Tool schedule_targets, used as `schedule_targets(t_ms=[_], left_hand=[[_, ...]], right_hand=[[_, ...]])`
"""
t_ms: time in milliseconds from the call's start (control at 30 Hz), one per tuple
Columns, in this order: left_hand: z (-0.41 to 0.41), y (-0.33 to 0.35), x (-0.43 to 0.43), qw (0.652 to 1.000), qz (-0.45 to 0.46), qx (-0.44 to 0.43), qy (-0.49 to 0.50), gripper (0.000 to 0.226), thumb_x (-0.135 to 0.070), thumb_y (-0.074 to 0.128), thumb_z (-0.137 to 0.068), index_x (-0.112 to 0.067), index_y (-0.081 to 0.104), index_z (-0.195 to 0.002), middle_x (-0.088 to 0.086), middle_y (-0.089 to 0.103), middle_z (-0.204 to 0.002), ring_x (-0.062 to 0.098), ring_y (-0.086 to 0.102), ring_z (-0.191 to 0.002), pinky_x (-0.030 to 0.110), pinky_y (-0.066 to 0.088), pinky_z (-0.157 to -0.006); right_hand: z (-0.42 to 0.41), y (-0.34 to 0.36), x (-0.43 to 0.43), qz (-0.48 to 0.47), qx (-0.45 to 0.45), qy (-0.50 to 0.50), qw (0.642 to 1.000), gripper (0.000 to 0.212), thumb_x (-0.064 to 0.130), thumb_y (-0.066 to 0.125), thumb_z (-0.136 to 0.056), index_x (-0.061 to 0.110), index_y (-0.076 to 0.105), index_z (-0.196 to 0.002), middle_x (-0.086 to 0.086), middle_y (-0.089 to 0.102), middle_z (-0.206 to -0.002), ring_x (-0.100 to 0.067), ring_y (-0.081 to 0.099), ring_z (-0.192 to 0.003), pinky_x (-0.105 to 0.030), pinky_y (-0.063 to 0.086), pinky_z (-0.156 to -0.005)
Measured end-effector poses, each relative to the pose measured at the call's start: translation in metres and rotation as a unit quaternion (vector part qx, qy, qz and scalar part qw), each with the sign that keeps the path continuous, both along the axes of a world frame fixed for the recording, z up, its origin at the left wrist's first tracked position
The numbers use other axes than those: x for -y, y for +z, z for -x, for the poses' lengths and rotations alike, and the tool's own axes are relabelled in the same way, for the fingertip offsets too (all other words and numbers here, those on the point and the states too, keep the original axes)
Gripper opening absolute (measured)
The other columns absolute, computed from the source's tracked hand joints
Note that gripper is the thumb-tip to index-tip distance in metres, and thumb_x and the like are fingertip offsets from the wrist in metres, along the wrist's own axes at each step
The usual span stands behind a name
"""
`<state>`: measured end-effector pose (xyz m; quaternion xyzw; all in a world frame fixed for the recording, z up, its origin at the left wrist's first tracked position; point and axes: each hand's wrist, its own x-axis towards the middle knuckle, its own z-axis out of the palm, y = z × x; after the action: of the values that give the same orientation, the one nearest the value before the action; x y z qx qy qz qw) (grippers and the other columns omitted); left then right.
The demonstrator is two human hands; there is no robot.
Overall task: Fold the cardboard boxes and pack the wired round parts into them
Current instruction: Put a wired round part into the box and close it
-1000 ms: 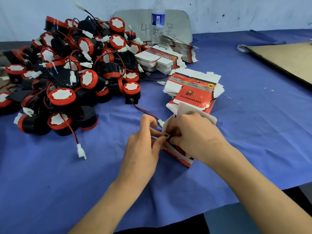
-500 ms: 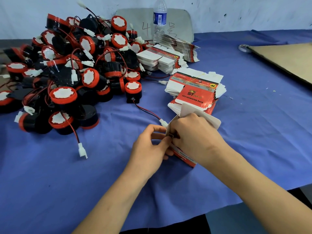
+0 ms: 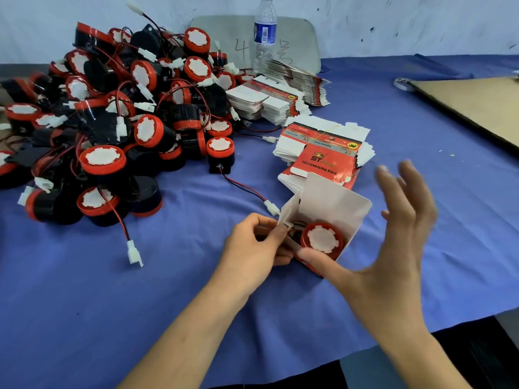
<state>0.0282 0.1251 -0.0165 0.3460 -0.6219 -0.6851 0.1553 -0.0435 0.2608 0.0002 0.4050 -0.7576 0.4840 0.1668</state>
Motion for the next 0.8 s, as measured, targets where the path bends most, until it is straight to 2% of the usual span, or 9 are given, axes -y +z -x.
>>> schedule_targets(t_ms=[33,67,100,167,267,367,433,600,800], left_hand=[[-0.002,-0.002,0.001,1.000,0.022,0.010,-0.008,0.015,-0.021,0.063,-0.093,-0.006,0.063,-0.096,0.006,0.072,-0.088,0.018,0.071,-0.068,0.028,0.060,-0.067],[-0.004,-0.004,0.002,0.999,0.046,0.021,-0.021,0.018,-0.024,0.064,-0.092,-0.006,0.063,-0.093,0.004,0.071,-0.086,0.017,0.070,-0.066,0.029,0.060,-0.067],[-0.006,-0.005,0.004,0.997,0.069,0.030,-0.036,0.020,-0.026,0.066,-0.090,-0.007,0.063,-0.091,0.001,0.070,-0.085,0.016,0.069,-0.062,0.029,0.060,-0.066],[-0.010,-0.006,0.007,0.987,0.139,0.038,-0.068,0.016,-0.029,0.070,-0.086,-0.014,0.063,-0.089,-0.008,0.069,-0.083,0.011,0.065,-0.059,0.028,0.058,-0.061],[-0.010,-0.001,0.016,0.959,0.253,0.034,-0.121,0.019,-0.032,0.076,-0.080,-0.028,0.061,-0.092,-0.022,0.068,-0.087,0.004,0.065,-0.071,0.023,0.054,-0.068],[-0.001,0.008,0.024,0.969,0.190,0.013,-0.154,0.022,-0.022,0.073,-0.084,-0.024,0.058,-0.101,-0.024,0.066,-0.091,0.023,0.066,-0.080,0.030,0.056,-0.064],[0.004,0.013,0.026,0.970,0.168,0.011,-0.173,0.024,-0.021,0.071,-0.086,-0.023,0.056,-0.105,-0.020,0.066,-0.096,0.029,0.064,-0.082,0.025,0.052,-0.056],[0.003,0.011,0.019,0.982,0.105,-0.032,-0.152,0.017,-0.019,0.061,-0.092,-0.024,0.057,-0.108,-0.016,0.067,-0.092,-0.007,0.061,-0.071,0.006,0.040,-0.055],[0.008,0.001,-0.005,0.997,0.068,-0.014,-0.033,0.031,-0.004,0.055,-0.091,-0.034,0.059,-0.096,-0.017,0.066,-0.089,-0.011,0.054,-0.061,0.005,0.038,-0.051]], right_hand=[[0.000,-0.008,-0.003,-0.002,0.086,0.020,0.996,0.110,0.043,0.087,-0.058,0.032,0.023,-0.147,0.006,0.023,-0.156,-0.012,0.028,-0.141,-0.031,0.036,-0.109],[-0.001,-0.014,-0.004,0.002,0.179,0.050,0.983,0.117,0.039,0.083,-0.056,0.044,0.011,-0.148,0.018,0.027,-0.153,-0.010,0.035,-0.138,-0.032,0.040,-0.106],[0.001,-0.020,-0.005,0.014,0.251,0.074,0.965,0.118,0.037,0.080,-0.056,0.054,0.006,-0.146,0.027,0.040,-0.142,-0.007,0.048,-0.129,-0.029,0.046,-0.100],[0.009,-0.028,-0.006,0.031,0.302,0.103,0.947,0.110,0.036,0.078,-0.058,0.059,0.011,-0.142,0.022,0.062,-0.116,-0.003,0.062,-0.107,-0.021,0.049,-0.088],[0.025,-0.033,-0.007,0.007,0.300,0.147,0.943,0.085,0.033,0.078,-0.063,0.043,0.038,-0.137,0.023,0.065,-0.113,0.002,0.062,-0.105,-0.013,0.050,-0.082],[0.037,-0.030,-0.005,-0.017,0.312,0.175,0.934,0.058,0.026,0.077,-0.065,0.032,0.053,-0.117,0.021,0.067,-0.106,0.000,0.064,-0.100,-0.011,0.049,-0.078],[0.042,-0.030,-0.005,-0.024,0.313,0.182,0.932,0.052,0.019,0.079,-0.069,0.031,0.054,-0.113,0.019,0.068,-0.104,0.000,0.065,-0.097,-0.009,0.047,-0.077],[0.043,-0.035,-0.004,-0.017,0.314,0.180,0.932,0.051,0.017,0.078,-0.071,0.031,0.053,-0.114,0.018,0.067,-0.106,-0.002,0.064,-0.099,-0.010,0.048,-0.079],[0.042,-0.036,-0.004,-0.018,0.309,0.181,0.933,0.049,0.018,0.076,-0.072,0.031,0.053,-0.113,0.019,0.067,-0.106,-0.004,0.064,-0.101,-0.012,0.048,-0.080]])
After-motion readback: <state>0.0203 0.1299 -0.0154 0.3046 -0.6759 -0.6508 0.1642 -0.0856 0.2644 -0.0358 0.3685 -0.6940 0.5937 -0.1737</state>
